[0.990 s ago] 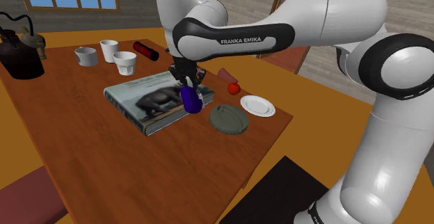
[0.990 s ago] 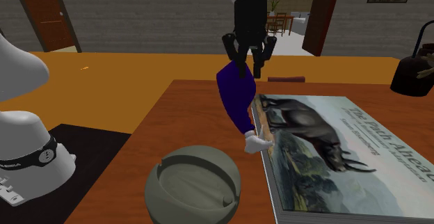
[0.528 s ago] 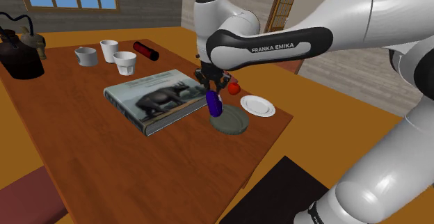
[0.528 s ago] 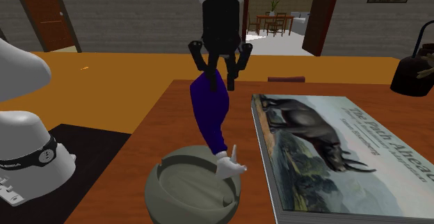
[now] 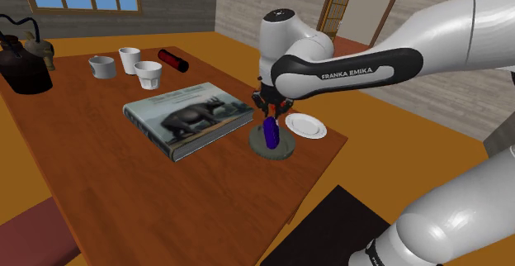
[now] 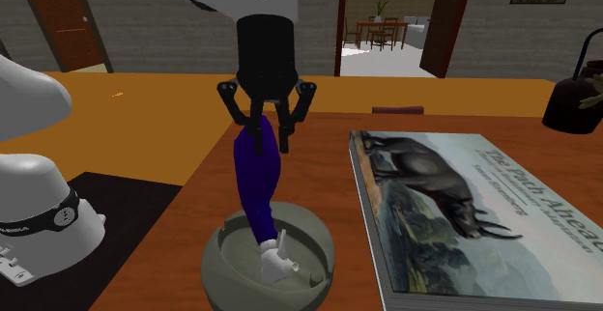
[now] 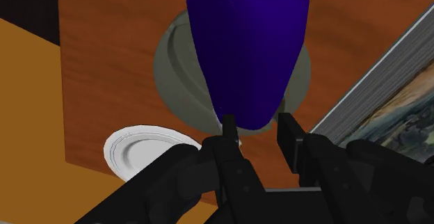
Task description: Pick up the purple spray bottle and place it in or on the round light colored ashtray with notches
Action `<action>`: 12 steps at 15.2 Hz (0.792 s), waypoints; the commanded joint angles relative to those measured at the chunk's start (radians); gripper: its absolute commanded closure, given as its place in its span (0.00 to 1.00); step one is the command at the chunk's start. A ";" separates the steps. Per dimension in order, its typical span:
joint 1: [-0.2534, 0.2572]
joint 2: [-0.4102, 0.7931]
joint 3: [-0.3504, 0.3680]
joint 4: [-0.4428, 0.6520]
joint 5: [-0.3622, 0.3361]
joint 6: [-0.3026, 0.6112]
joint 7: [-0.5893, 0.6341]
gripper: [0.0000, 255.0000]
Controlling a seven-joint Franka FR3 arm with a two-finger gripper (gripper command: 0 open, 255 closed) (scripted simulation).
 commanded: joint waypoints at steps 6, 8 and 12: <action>-0.007 0.030 0.004 -0.069 -0.029 0.081 0.042 1.00; -0.007 0.030 0.004 -0.069 -0.029 0.081 0.042 1.00; -0.008 0.030 0.004 -0.069 -0.029 0.081 0.042 1.00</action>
